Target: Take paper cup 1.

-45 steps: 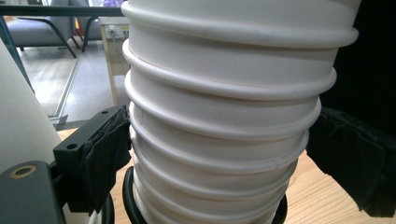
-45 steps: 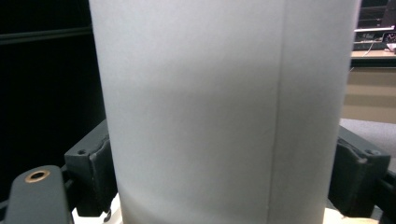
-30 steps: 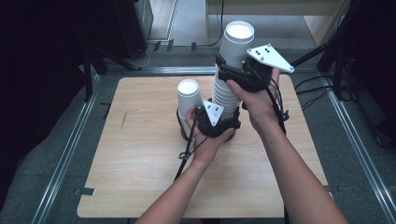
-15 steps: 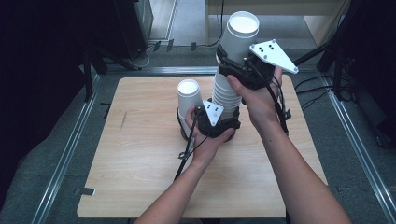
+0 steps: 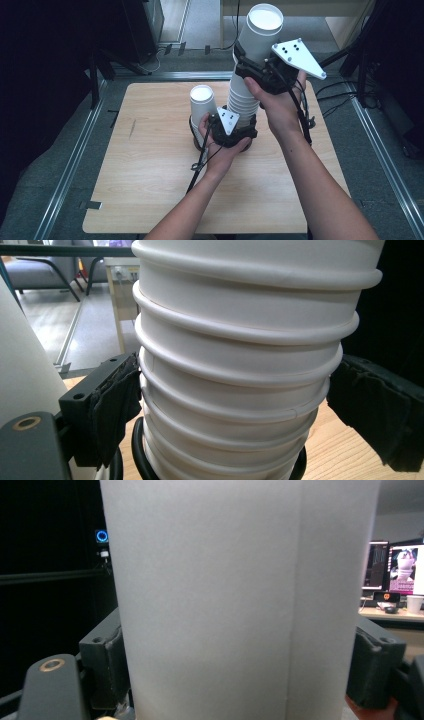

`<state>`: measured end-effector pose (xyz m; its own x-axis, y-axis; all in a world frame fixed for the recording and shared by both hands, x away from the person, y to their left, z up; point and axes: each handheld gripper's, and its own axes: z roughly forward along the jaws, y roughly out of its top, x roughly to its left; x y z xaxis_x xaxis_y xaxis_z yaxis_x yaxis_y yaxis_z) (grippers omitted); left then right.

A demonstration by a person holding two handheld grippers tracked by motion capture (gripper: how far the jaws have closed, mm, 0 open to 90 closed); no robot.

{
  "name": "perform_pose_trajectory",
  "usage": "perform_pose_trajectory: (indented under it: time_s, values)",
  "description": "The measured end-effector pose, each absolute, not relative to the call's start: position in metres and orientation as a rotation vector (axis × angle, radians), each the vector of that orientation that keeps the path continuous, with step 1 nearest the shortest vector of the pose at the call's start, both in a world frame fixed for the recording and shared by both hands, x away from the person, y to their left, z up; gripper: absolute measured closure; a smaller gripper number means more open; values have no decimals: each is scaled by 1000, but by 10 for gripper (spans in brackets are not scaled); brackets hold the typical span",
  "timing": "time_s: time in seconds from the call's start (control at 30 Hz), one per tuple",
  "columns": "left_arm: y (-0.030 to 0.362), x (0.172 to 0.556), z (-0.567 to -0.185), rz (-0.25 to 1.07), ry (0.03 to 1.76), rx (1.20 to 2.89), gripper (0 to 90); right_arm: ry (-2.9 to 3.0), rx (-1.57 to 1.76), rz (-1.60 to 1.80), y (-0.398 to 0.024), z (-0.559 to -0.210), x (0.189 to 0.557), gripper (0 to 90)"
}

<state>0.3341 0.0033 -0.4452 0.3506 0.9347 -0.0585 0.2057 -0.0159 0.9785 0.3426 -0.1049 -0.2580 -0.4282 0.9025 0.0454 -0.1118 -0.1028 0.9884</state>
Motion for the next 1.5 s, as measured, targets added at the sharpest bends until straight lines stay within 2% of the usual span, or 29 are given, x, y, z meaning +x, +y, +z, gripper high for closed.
perform_pose_trajectory:
  time_s: [0.43, 1.5]
  values:
    - [3, 334, -445, 812, 1096, 1487, 78, 1329, 884, 1682, -116, -236, 324, 172]
    - [7, 319, -444, 791, 1059, 1501, 81, 1260, 933, 1636, -171, -248, 300, 169]
